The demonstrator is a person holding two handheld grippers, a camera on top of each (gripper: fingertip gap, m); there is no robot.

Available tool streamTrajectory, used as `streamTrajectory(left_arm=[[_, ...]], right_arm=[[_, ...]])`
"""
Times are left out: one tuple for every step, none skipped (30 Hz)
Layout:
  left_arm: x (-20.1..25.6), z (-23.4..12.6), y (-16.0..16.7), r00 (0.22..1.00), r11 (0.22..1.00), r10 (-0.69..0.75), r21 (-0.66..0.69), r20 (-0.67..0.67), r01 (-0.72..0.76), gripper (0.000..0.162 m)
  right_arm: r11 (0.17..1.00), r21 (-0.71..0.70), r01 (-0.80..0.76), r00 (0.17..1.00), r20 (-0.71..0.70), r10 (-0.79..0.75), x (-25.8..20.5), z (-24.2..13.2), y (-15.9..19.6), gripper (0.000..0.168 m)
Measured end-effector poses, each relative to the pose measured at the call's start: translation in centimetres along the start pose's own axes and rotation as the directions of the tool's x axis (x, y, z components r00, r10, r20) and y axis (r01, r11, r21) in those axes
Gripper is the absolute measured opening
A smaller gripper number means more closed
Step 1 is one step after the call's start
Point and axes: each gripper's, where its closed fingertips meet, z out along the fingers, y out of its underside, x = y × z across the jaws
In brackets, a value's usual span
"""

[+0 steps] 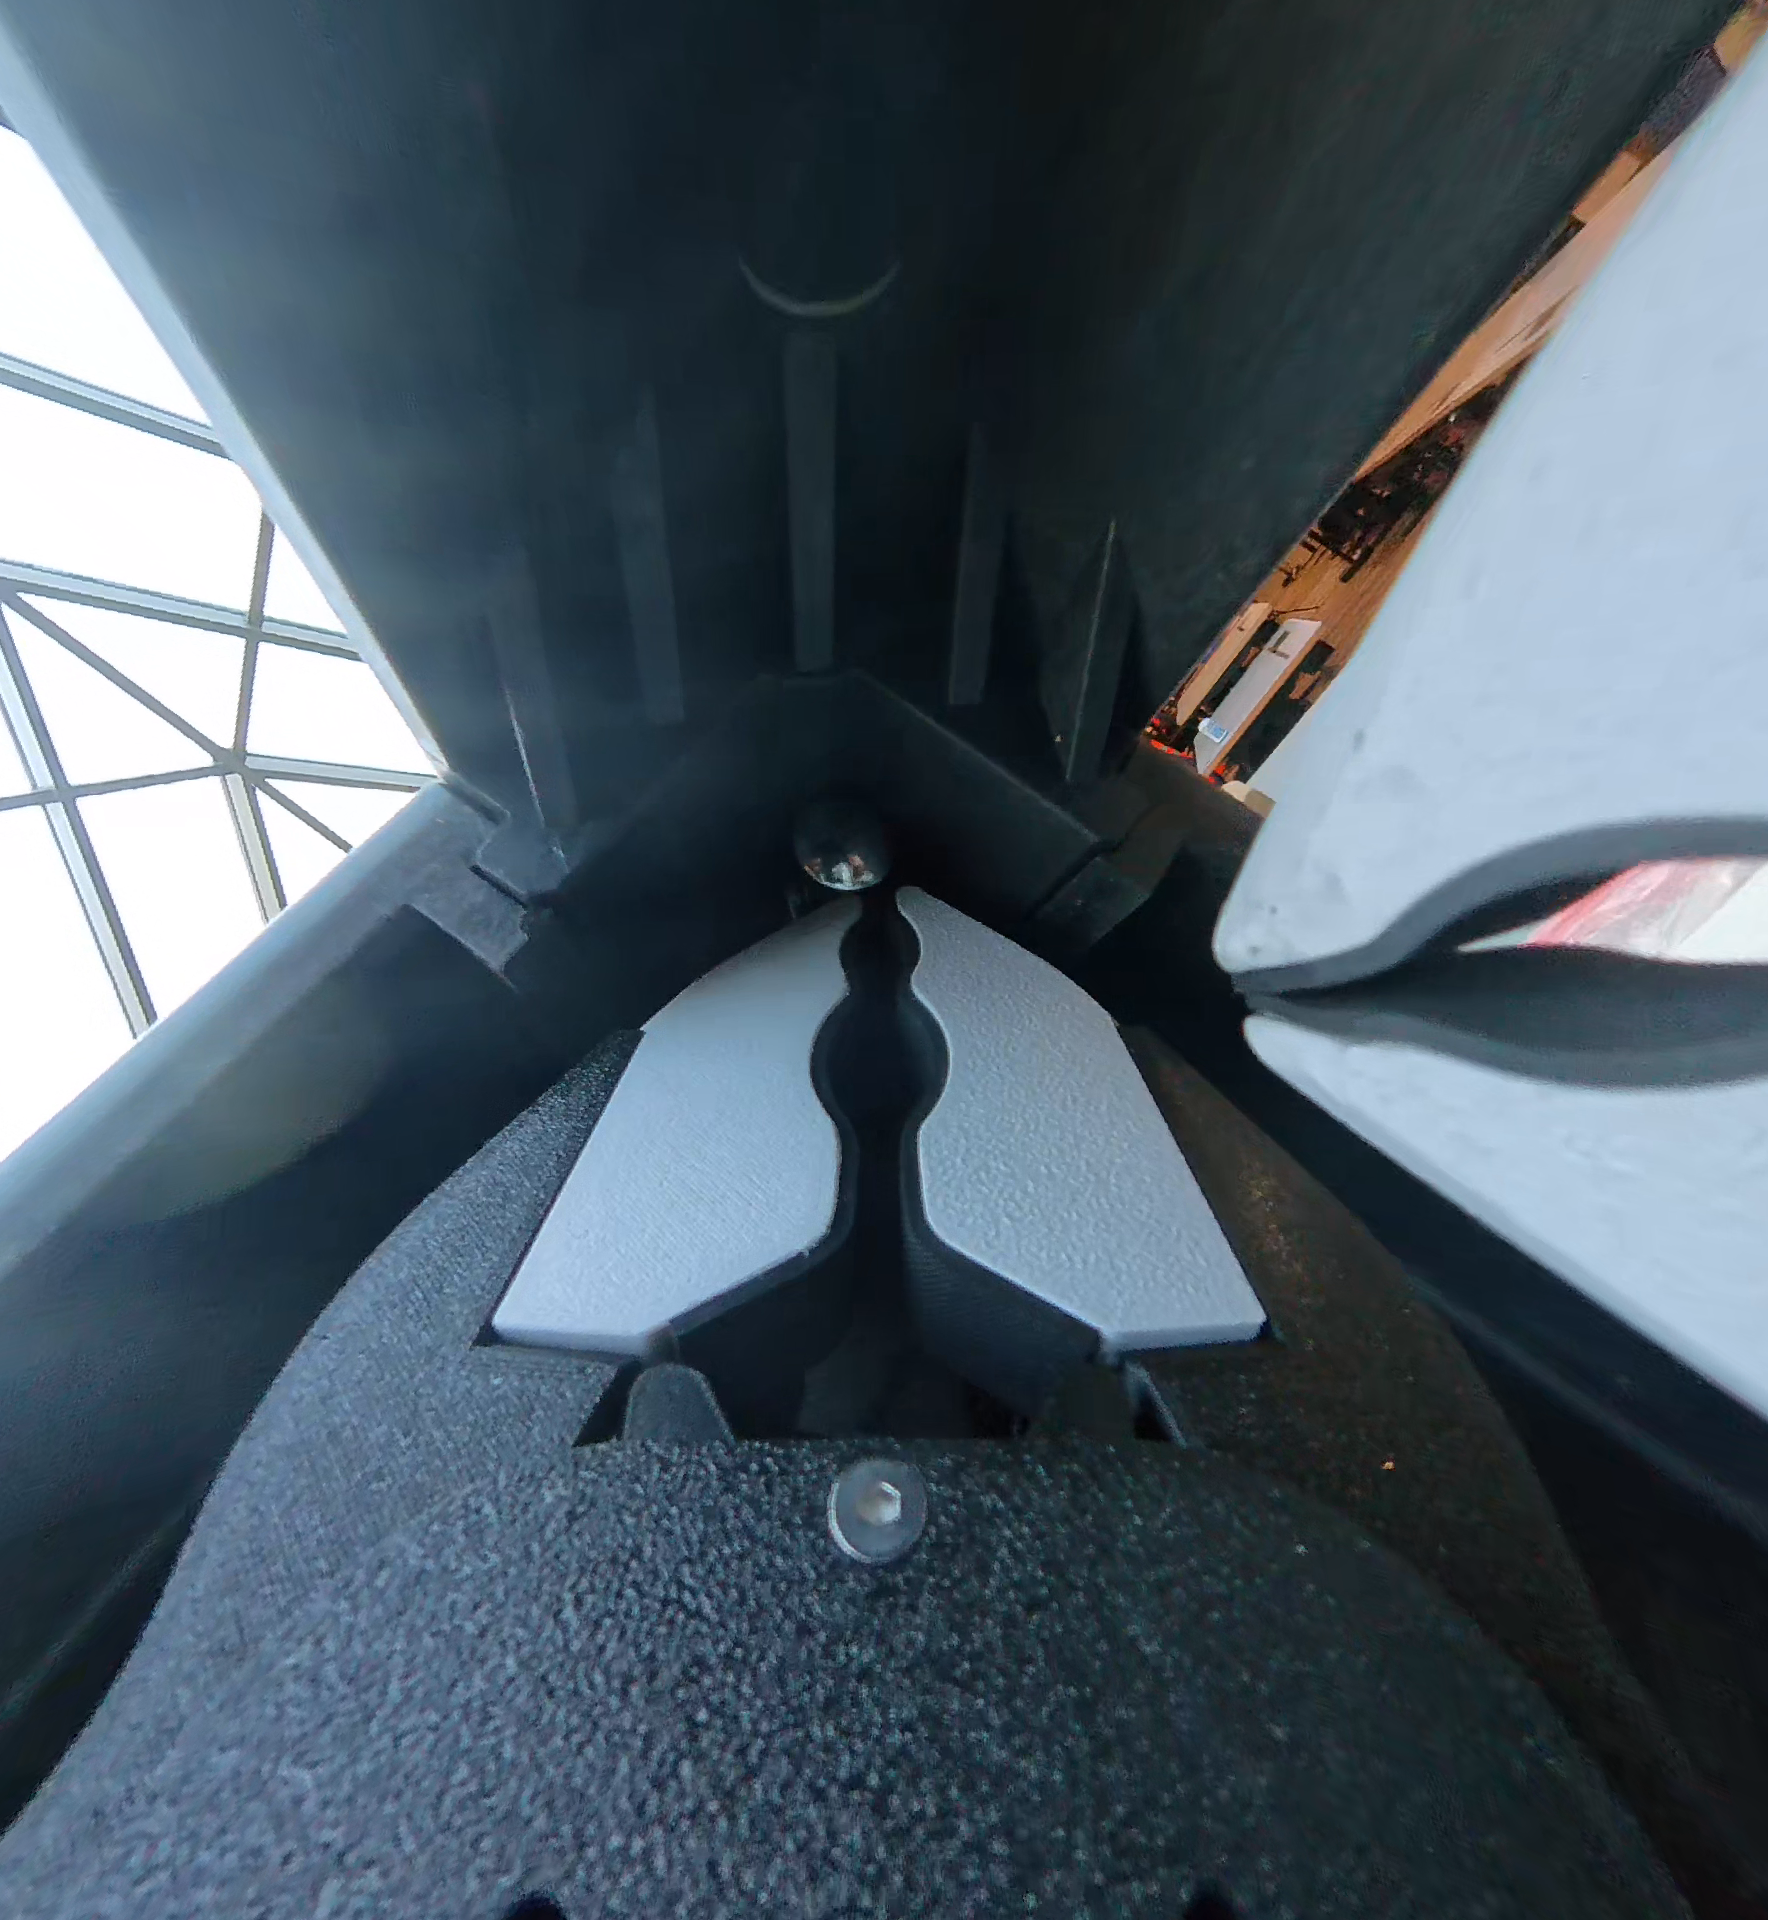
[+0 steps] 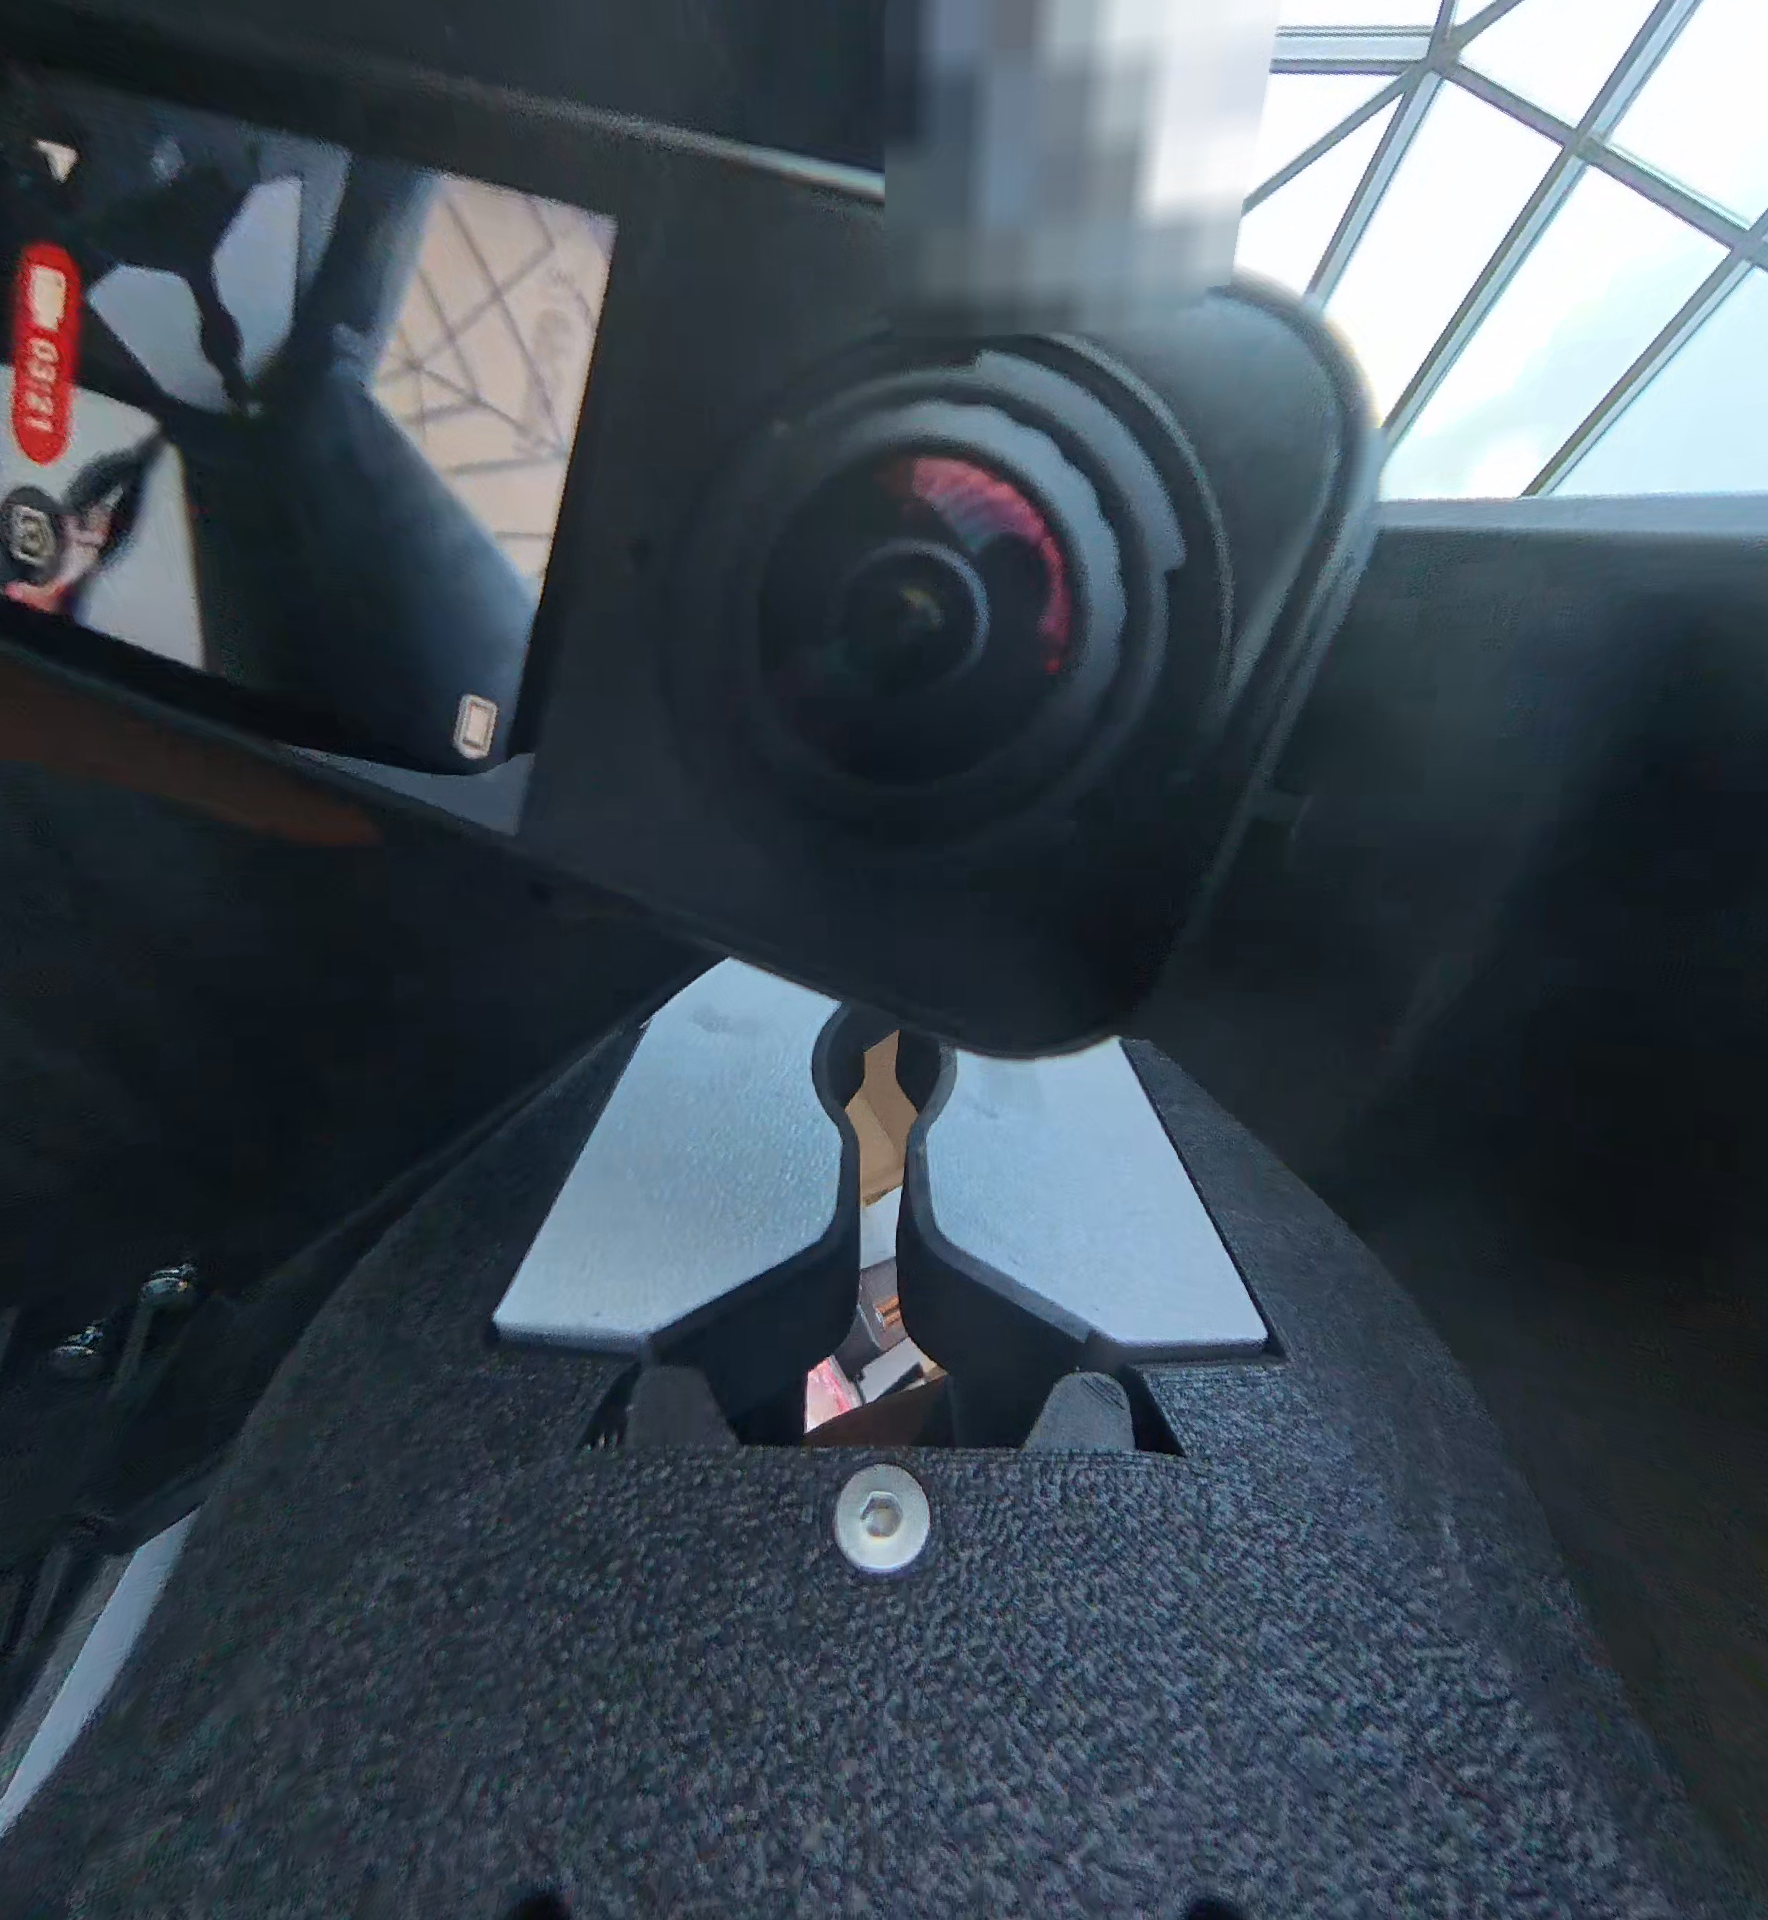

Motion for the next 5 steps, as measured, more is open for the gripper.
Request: streamTrajectory(left_arm=[[-0.03,0.02,0.01,1.0,1.0,-0.001,-0.002,0.0,0.001,0.0],[-0.05,0.04,0.0,1.0,1.0,-0.006,-0.002,-0.001,0.006,0.0],[-0.07,0.06,-0.02,1.0,1.0,-0.013,-0.002,-0.003,0.013,0.0],[-0.12,0.05,-0.05,1.0,1.0,-0.02,-0.001,-0.004,0.02,0.0],[-0.12,0.05,-0.05,1.0,1.0,-0.025,-0.001,-0.005,0.025,0.001]], right_arm=[[1.0,-0.003,-0.002,1.0,0.002,0.002,-0.02,0.13,0.02,0.001],[1.0,-0.004,-0.002,1.0,0.0,0.002,0.01,0.26,-0.01,0.001],[1.0,-0.004,0.001,1.0,-0.008,-0.001,0.11,0.4,-0.08,0.001],[1.0,-0.005,0.004,1.0,-0.018,-0.004,0.24,0.56,-0.15,0.0],[1.0,-0.008,0.001,1.0,-0.027,-0.001,0.37,0.73,-0.23,0.0]])
